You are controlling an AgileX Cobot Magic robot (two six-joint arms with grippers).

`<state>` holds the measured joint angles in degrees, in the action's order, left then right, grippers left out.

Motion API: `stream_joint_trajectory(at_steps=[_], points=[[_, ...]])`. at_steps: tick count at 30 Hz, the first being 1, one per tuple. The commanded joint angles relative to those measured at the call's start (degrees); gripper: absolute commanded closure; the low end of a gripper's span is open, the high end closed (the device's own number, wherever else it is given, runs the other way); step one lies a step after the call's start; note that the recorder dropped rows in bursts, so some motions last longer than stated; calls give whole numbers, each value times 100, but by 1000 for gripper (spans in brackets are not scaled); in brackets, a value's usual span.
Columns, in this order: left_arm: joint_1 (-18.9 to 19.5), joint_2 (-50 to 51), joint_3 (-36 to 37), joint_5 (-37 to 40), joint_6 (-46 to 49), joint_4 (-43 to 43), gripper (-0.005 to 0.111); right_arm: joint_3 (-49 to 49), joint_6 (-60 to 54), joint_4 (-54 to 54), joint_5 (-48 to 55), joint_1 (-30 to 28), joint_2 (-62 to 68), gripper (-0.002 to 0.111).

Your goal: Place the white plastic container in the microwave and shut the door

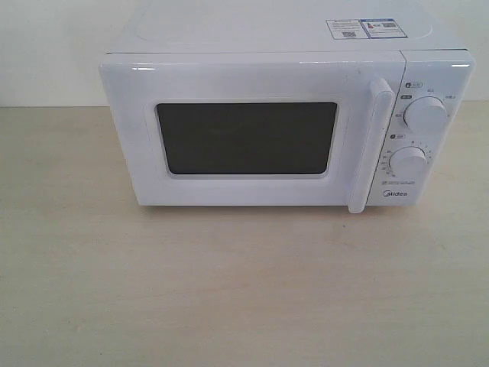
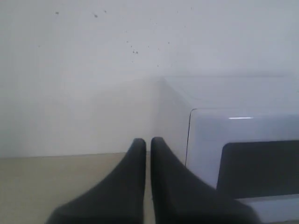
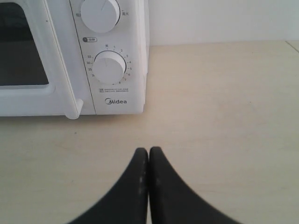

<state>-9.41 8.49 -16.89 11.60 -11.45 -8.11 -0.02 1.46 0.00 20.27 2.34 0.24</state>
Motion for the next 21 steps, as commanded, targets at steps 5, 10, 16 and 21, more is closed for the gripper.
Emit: stream_joint_trajectory(at_steps=[5,10,16,21], points=[[13,-181,602,-133,-192,38,102,2,-12,0,-23,10,-24,109],[13,-181,941,-150,-192,38,102,2,-12,0,-23,10,-24,109],[13,-204,1430,-809,-164,-95,102,2,-12,0,-23,10,-24,109],[13,-653,1629,-901,-97,-183,102,2,-12,0,-23,10,-24,109]])
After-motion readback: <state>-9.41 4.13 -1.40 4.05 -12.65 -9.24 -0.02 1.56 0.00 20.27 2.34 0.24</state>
